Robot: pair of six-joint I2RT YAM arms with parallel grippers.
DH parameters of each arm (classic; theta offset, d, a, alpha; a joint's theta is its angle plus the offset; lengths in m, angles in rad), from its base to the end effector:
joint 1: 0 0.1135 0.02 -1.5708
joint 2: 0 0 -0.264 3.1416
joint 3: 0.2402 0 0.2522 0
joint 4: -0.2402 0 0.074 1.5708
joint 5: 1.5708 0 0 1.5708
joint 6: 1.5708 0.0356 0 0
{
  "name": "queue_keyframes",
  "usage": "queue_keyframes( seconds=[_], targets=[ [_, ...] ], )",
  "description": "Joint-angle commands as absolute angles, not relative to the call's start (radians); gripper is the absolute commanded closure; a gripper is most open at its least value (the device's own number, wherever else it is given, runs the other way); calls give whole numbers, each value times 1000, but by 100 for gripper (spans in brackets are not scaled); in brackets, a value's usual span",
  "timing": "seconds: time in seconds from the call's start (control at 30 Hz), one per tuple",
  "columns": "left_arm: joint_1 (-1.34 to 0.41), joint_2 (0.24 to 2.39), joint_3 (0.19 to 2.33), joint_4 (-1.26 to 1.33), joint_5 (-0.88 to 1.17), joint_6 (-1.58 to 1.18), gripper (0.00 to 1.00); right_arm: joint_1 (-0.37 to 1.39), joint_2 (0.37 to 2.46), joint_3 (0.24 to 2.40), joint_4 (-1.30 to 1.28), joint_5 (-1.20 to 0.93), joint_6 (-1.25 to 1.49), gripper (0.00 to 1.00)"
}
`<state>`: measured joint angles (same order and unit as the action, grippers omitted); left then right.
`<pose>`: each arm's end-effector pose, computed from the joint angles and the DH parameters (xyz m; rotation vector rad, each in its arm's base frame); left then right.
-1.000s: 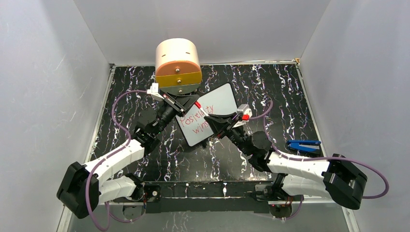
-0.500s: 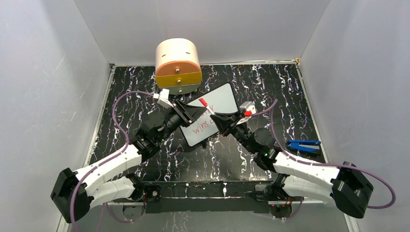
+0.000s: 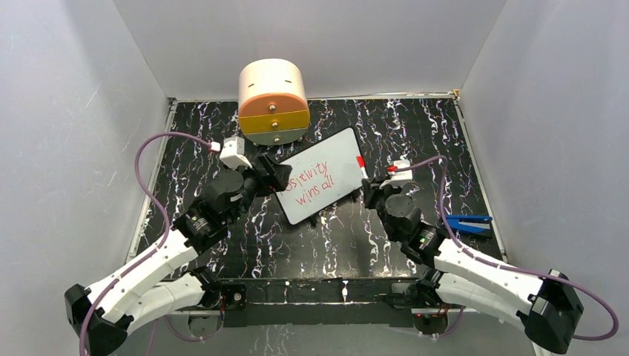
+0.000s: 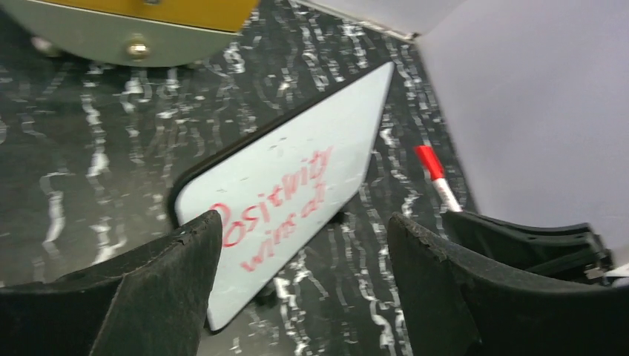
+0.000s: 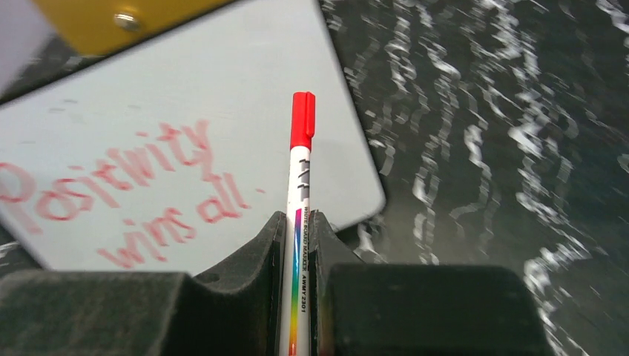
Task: Write a sentence on the whiteboard
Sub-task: Place the whiteboard marker at the center of the board, then reset both arms
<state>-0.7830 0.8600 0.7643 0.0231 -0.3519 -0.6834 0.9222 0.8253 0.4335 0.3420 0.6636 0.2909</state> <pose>0.1536 -0.1355 0.3421 -0.1941 1.6943 -0.8249 0.1335 0.1399 0.2643 0.0018 1.6247 0.4003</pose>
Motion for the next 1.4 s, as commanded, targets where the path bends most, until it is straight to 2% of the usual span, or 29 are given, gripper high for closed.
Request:
queue_keyframes(
  seconds=[0.0,0.27,0.53,0.6,0.7,0.87,1.07,1.23,1.37],
  targets=[
    [-781,794,827,-175,-528,-554,21,891,793,417,120,910,442,100],
    [-781,670,849,-368,-596,-501,20,826,878,324,-41,972,787,100],
    [-781,525,795,-425,-672,-432,20,786,1039,272,-22,944,959,92],
    [-781,505,786,-419,-683,-424,20,782,1070,269,-19,930,984,86],
    [-781,481,785,-415,-696,-422,20,781,1093,274,-37,911,1020,71],
    [-781,443,776,-413,-723,-425,20,781,1050,294,-105,915,1031,49],
    [-781,376,771,-396,-728,-423,20,781,843,370,-259,947,945,22],
    [-781,331,790,-403,-745,-407,21,781,625,467,-350,991,736,3],
    [-781,298,801,-406,-772,-370,21,781,513,565,-427,1001,605,1]
  ],
)
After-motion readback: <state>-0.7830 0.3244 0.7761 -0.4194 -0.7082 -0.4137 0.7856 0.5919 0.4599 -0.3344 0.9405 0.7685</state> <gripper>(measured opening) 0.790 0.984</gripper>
